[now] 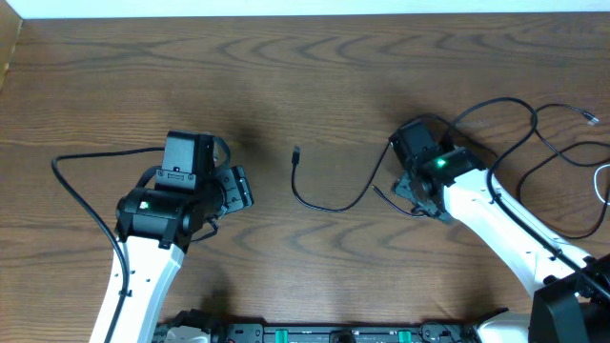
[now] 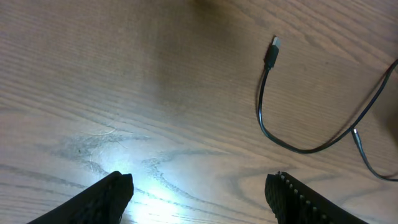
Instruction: Untangle cables
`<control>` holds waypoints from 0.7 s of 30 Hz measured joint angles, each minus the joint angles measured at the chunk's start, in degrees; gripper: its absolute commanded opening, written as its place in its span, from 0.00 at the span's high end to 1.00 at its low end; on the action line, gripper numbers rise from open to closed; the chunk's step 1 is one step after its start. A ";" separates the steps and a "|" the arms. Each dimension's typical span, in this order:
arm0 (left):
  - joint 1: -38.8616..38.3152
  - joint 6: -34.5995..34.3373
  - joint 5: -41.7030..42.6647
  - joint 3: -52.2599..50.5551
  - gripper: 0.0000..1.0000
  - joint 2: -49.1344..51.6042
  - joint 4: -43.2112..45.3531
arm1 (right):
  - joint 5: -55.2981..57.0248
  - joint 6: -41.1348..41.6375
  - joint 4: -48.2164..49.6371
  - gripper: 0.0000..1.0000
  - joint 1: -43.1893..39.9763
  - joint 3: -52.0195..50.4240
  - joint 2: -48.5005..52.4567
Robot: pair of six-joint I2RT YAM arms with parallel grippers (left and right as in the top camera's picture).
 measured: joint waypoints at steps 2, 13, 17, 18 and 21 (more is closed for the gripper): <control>0.00 0.22 0.00 0.00 0.26 0.00 0.00 | 1.01 0.00 -2.14 0.11 -0.09 0.00 0.00; 0.00 1.46 0.00 0.00 0.26 0.00 0.00 | 2.71 -0.09 0.04 0.15 -0.61 -6.32 0.00; 0.00 1.57 0.00 0.00 0.26 0.00 0.04 | 2.69 -0.59 11.28 0.20 -0.61 -13.03 0.02; 0.00 1.70 0.00 0.00 0.26 0.00 0.00 | 2.69 -0.83 13.40 0.21 -0.61 -14.05 0.02; 0.00 1.70 0.00 0.00 0.26 0.00 -0.02 | 2.75 -1.51 19.02 0.25 -0.61 -17.22 0.04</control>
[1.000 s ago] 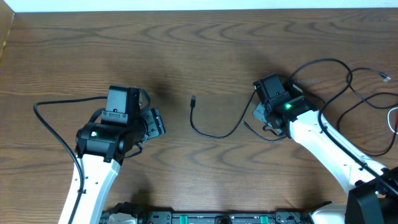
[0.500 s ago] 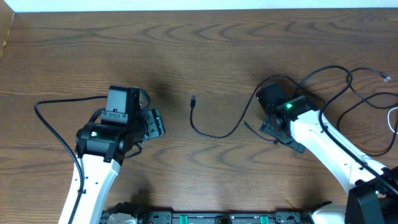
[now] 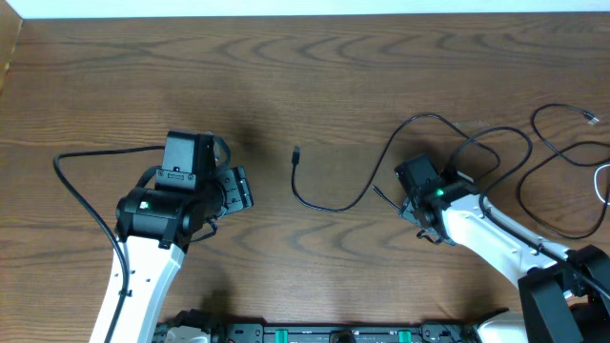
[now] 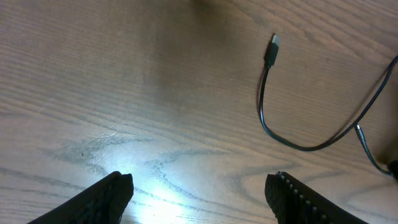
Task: Untangle cables
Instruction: 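Pull the black cable rightward with the right gripper to straighten it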
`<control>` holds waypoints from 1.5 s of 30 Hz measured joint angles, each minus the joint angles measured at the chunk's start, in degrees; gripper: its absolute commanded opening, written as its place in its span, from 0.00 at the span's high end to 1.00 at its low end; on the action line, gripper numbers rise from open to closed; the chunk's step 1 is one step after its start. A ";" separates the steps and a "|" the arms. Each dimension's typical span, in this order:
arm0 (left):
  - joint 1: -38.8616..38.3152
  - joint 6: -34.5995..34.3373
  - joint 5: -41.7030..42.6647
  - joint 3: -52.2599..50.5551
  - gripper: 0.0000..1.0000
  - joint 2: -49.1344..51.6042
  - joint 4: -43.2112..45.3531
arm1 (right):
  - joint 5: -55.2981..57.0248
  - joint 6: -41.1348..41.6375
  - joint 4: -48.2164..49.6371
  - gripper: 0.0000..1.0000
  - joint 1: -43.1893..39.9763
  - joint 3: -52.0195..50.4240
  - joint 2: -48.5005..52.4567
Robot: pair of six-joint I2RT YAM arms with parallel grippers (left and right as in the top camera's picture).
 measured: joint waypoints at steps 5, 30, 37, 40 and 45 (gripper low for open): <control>0.00 0.02 0.00 0.00 0.26 0.00 0.02 | 0.39 -0.42 5.11 0.30 0.00 -1.57 -0.26; 0.00 0.02 0.26 0.00 0.26 0.00 -0.37 | -5.66 -4.90 18.47 0.99 0.00 -3.34 -0.28; 0.00 0.02 0.28 0.00 0.26 0.00 0.44 | -19.23 -8.83 29.75 0.99 0.00 -3.56 -0.24; 0.00 0.02 0.31 0.00 0.26 0.00 0.48 | -23.54 -11.08 33.33 0.99 0.07 -3.56 -0.22; 0.00 0.02 0.46 0.00 0.26 0.00 0.52 | -26.18 -14.21 36.30 0.99 1.92 -3.56 -0.20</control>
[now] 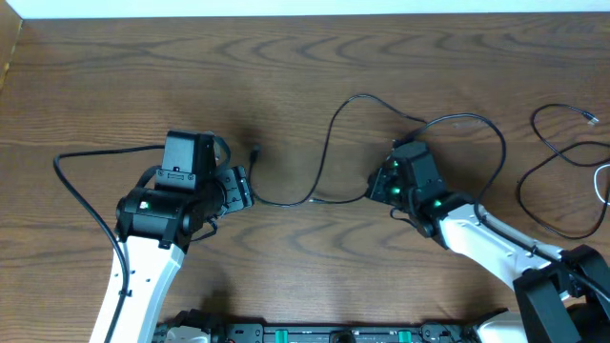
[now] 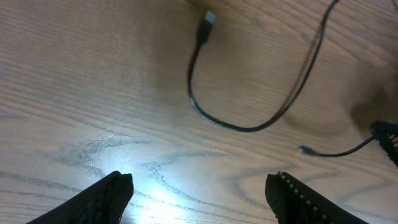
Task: Untangle cables
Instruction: 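Pull the black cable rightward with the right gripper to straighten it, then drag the black cable off the table's right edge with the right gripper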
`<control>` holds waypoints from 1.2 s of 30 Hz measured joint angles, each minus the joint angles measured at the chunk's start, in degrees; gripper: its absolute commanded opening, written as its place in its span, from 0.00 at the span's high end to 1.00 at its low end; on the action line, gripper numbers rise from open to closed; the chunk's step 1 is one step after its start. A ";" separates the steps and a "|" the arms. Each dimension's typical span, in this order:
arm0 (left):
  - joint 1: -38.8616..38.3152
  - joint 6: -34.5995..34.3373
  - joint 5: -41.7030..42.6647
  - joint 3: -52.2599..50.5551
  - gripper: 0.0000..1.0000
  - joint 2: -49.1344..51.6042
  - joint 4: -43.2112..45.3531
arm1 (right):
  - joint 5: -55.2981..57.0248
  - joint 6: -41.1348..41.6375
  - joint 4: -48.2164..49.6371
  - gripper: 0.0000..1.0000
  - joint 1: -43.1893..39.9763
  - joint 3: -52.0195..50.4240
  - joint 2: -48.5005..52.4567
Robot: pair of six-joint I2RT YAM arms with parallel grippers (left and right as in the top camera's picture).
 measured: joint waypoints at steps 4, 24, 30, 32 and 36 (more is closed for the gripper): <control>0.00 0.00 0.04 0.00 0.26 0.00 0.02 | 1.53 -1.03 0.63 0.99 1.81 0.00 0.00; 0.02 0.24 0.24 0.02 0.26 0.00 -0.92 | 12.94 -12.28 -28.92 0.99 -43.60 48.26 -1.99; 0.02 0.31 0.24 0.02 0.26 0.00 -0.94 | 8.35 -12.72 -34.60 0.99 -64.39 56.08 -2.97; 0.00 0.37 0.26 0.02 0.26 0.00 -0.94 | 7.78 -12.68 -36.04 0.99 -67.58 56.11 -2.84; 0.00 0.44 0.26 0.02 0.26 0.00 -0.96 | 6.45 -11.76 -38.75 0.73 -68.35 56.13 -1.01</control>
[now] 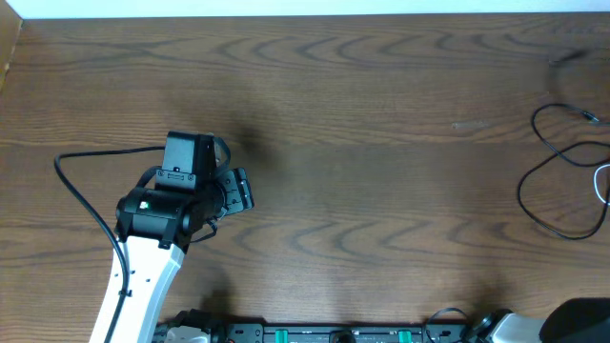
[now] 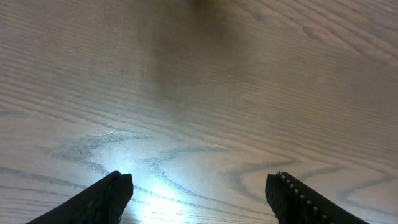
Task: Untangle cables
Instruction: 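Drag the black cable off the table's right edge with the right gripper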
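Observation:
A thin black cable (image 1: 548,181) lies in loops at the table's right edge, with a white cable (image 1: 603,183) beside it at the frame's border. My left gripper (image 1: 242,191) rests at the left of the table, open and holding nothing; in the left wrist view its gripper (image 2: 199,193) shows only bare wood between its two black fingers (image 2: 112,196). The black cable with the USB plug is out of view. My right gripper and arm are out of view.
The left arm's own black lead (image 1: 81,195) curves over the table at the far left. A dark part of the right arm's base (image 1: 577,326) shows at the bottom right corner. The table's far edge (image 1: 305,16) meets a white strip.
The right arm and the black USB cable, which lay across the middle of the table up to my left gripper, are gone from view. The left gripper has not moved.
First my right gripper was at the right of centre on the black cable, whose USB end lay mid-table. By the last earlier moment it was nearer the middle, with the cable's plug close to my left gripper. Now arm and cable are out of view.

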`<control>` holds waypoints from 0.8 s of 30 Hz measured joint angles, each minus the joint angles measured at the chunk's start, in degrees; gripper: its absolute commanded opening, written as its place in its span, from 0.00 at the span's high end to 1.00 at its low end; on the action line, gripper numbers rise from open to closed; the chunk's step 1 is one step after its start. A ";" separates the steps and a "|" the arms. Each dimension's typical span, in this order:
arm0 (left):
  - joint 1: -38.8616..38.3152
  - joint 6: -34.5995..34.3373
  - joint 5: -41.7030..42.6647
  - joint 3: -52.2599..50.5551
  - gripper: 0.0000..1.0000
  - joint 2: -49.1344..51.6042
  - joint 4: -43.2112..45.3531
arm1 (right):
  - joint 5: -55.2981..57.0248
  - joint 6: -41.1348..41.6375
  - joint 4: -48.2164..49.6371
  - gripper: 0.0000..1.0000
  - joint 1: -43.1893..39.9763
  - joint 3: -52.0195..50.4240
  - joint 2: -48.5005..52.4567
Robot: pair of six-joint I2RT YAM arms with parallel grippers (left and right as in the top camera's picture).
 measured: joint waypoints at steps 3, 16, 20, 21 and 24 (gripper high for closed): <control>0.00 0.04 0.00 0.00 0.26 0.00 -0.02 | -1.31 0.57 -2.43 0.16 1.49 0.00 3.32; 0.00 1.05 0.00 0.00 0.26 0.00 -0.81 | -5.77 -0.11 -11.34 0.01 5.79 -0.02 15.15; 0.00 1.05 0.00 0.00 0.26 0.00 -0.83 | -12.74 -5.57 -14.45 0.01 8.72 -0.02 16.24; 0.00 1.05 0.00 0.00 0.26 0.00 -0.83 | -14.43 -7.08 -15.43 0.01 9.84 -0.02 16.57; 0.00 1.05 0.00 0.00 0.26 0.00 -0.83 | -17.07 -11.10 -18.56 0.05 13.64 -0.02 17.77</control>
